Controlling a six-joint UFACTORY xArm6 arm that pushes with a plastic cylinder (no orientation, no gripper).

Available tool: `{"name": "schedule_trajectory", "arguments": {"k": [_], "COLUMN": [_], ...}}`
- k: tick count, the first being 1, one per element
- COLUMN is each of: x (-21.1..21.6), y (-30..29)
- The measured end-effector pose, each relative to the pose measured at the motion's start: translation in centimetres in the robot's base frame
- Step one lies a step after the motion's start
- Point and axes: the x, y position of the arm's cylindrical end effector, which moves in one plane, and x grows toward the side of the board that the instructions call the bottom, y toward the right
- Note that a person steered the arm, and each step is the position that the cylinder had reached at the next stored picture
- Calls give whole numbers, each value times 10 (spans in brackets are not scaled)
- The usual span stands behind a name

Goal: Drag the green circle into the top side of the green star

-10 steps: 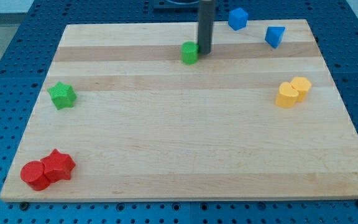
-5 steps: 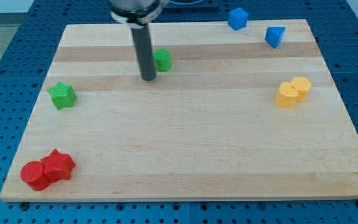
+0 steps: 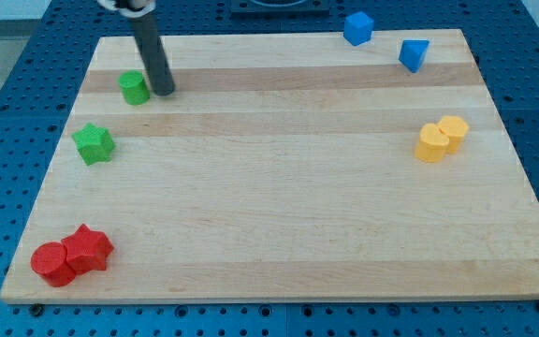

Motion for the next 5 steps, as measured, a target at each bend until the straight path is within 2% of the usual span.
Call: {"name": "schedule_trajectory", "arguments": {"k": [1,2,3,4,5], "x": [-26,-13,26,35,22], "y": [-11,-46,-64,-70,-62]}}
